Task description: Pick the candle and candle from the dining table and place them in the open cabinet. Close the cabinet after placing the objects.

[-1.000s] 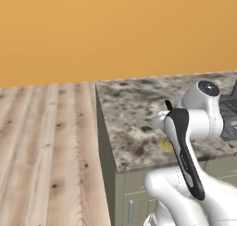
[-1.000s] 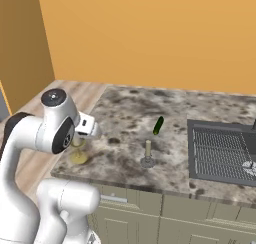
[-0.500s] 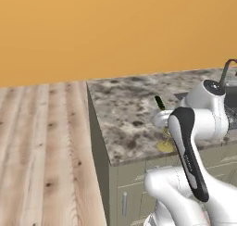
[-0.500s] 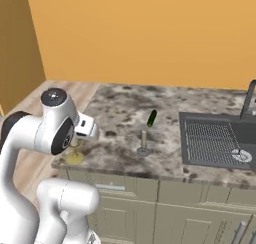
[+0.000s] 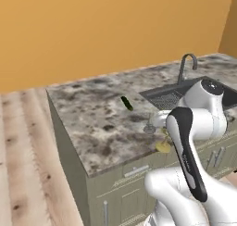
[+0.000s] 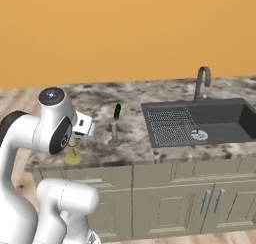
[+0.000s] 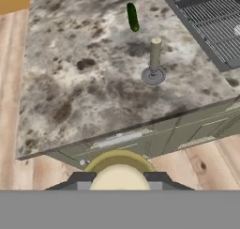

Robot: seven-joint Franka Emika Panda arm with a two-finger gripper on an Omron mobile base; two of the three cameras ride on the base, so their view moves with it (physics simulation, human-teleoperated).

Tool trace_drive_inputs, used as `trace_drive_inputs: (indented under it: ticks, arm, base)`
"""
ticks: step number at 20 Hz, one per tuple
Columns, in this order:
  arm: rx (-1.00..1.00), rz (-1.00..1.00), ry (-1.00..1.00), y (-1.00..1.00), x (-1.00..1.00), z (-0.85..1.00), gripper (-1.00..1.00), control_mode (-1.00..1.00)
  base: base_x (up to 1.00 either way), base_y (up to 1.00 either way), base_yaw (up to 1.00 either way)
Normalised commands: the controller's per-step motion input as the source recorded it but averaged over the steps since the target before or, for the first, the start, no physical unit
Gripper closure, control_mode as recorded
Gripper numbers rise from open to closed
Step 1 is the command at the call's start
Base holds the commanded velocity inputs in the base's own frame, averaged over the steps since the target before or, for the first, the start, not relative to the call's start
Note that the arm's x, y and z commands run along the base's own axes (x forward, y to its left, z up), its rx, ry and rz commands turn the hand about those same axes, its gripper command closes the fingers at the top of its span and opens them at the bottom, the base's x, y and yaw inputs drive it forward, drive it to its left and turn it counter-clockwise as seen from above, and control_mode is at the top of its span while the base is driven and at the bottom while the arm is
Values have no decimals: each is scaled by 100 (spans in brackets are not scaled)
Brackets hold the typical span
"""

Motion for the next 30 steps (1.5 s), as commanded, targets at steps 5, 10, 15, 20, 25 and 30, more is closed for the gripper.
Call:
trace_drive_inputs:
  ticks: [5, 10, 15, 20, 25, 30]
  arm:
    - [0, 0, 0, 0, 0, 0, 100, 100]
    - [0, 0, 0, 0, 0, 0, 100, 100]
    - [0, 0, 0, 0, 0, 0, 100, 100]
    - [0, 0, 0, 0, 0, 0, 100, 100]
    - [0, 0, 0, 0, 0, 0, 100, 100]
    - [0, 0, 0, 0, 0, 0, 100, 100]
  base:
    - [-7, -41, -54]
    - [0, -33, -58]
    - [0, -21, -57]
    - [11, -12, -56]
    - [30, -7, -56]
    - [41, -25, -54]
